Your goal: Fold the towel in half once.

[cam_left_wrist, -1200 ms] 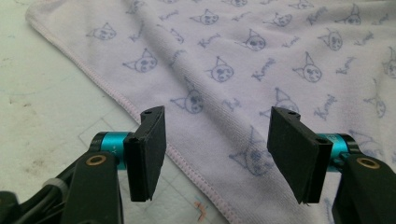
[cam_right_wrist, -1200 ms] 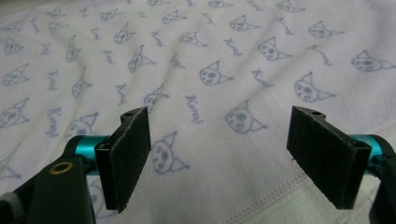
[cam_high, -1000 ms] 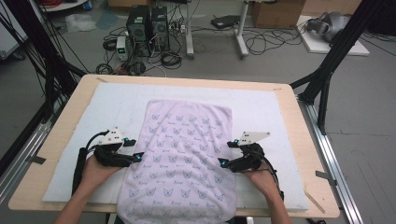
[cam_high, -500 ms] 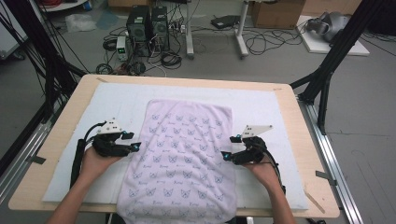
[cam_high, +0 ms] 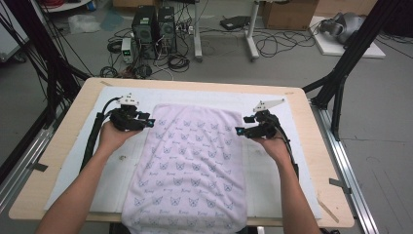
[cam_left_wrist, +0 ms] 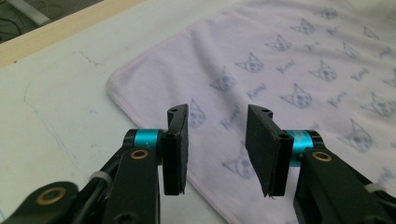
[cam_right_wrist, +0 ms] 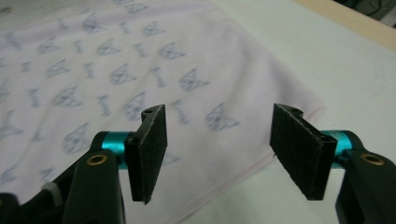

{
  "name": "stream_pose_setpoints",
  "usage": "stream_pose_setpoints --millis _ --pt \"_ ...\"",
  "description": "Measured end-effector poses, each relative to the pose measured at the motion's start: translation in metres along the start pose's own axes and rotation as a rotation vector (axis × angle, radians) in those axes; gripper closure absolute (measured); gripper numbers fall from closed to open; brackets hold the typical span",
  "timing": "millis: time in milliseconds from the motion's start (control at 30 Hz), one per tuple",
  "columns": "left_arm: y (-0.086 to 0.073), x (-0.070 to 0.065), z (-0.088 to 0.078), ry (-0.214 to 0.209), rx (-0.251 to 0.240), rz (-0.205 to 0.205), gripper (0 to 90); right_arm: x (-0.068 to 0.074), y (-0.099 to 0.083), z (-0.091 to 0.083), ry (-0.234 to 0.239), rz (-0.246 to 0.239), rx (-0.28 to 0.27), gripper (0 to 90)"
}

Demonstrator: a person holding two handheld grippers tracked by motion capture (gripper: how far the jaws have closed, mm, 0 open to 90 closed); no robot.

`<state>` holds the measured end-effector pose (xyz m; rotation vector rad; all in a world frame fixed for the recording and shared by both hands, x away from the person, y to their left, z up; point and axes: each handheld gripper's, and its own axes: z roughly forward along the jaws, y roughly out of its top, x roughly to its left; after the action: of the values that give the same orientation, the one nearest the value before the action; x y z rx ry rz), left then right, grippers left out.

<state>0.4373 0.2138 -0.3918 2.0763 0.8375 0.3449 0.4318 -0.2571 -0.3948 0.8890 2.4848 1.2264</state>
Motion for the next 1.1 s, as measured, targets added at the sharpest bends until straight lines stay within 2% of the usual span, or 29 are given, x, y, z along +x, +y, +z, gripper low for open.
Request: stream_pose_setpoints --millis 67,100,167,233,300,367,433,467,500,567,600,667,700,767,800,867,1000,1100 --pt "0.0 0.009 0.008 -0.001 0.004 -0.028 59.5 -0.01 0.005 0.005 -0.012 0.004 0.007 42.7" --pt "-0.002 0.013 0.013 -0.001 0.012 -0.042 59.6 -0.014 0.004 0.008 -0.029 0.004 -0.008 44.7" --pt "-0.007 0.017 0.023 0.008 0.032 -0.065 60.0 -0.023 -0.001 0.017 -0.043 0.046 0.009 44.9" --pt "-0.012 0.022 0.033 0.033 0.044 -0.099 60.5 -0.028 -0.006 0.027 -0.064 0.057 0.045 45.5" --pt "-0.016 0.026 0.04 0.085 0.054 -0.127 61.3 -0.03 -0.01 0.037 -0.081 0.064 0.068 46.5" --pt "-0.019 0.028 0.046 0.102 0.048 -0.156 61.7 -0.031 -0.012 0.043 -0.094 0.07 0.079 48.4" --pt "-0.021 0.028 0.051 0.108 0.065 -0.153 63.0 -0.031 -0.013 0.048 -0.107 0.068 0.09 53.0" --pt "-0.022 0.027 0.054 0.115 0.08 -0.133 64.9 -0.031 -0.014 0.049 -0.11 0.06 0.093 55.6" --pt "-0.022 0.026 0.054 0.131 0.08 -0.119 66.4 -0.031 -0.014 0.051 -0.102 0.056 0.1 58.4" --pt "-0.021 0.027 0.052 0.128 0.082 -0.124 72.8 -0.03 -0.015 0.054 -0.085 0.047 0.104 65.6" --pt "-0.022 0.027 0.052 0.113 0.083 -0.119 82.4 -0.031 -0.016 0.055 -0.069 0.06 0.097 68.9" --pt "-0.021 0.025 0.053 0.118 0.085 -0.099 86.4 -0.031 -0.016 0.055 -0.04 0.064 0.097 80.6" --pt "-0.02 0.024 0.053 0.12 0.09 -0.091 87.1 -0.03 -0.015 0.055 -0.03 0.044 0.099 84.1" --pt "-0.021 0.025 0.052 0.108 0.086 -0.114 88.0 -0.026 -0.012 0.055 -0.022 0.017 0.115 85.3" --pt "-0.021 0.026 0.051 0.1 0.09 -0.114 88.2 -0.026 -0.011 0.054 -0.017 0.006 0.116 85.5" --pt "-0.02 0.025 0.047 0.098 0.088 -0.103 88.3 -0.026 -0.009 0.05 -0.019 0.015 0.107 85.7" --pt "-0.012 0.024 0.034 0.089 0.026 -0.095 88.3 -0.024 -0.002 0.035 -0.043 0.001 0.075 85.9" --pt "-0.007 0.023 0.019 0.079 -0.015 -0.082 88.4 -0.022 0.004 0.019 -0.047 0.003 0.022 86.1"
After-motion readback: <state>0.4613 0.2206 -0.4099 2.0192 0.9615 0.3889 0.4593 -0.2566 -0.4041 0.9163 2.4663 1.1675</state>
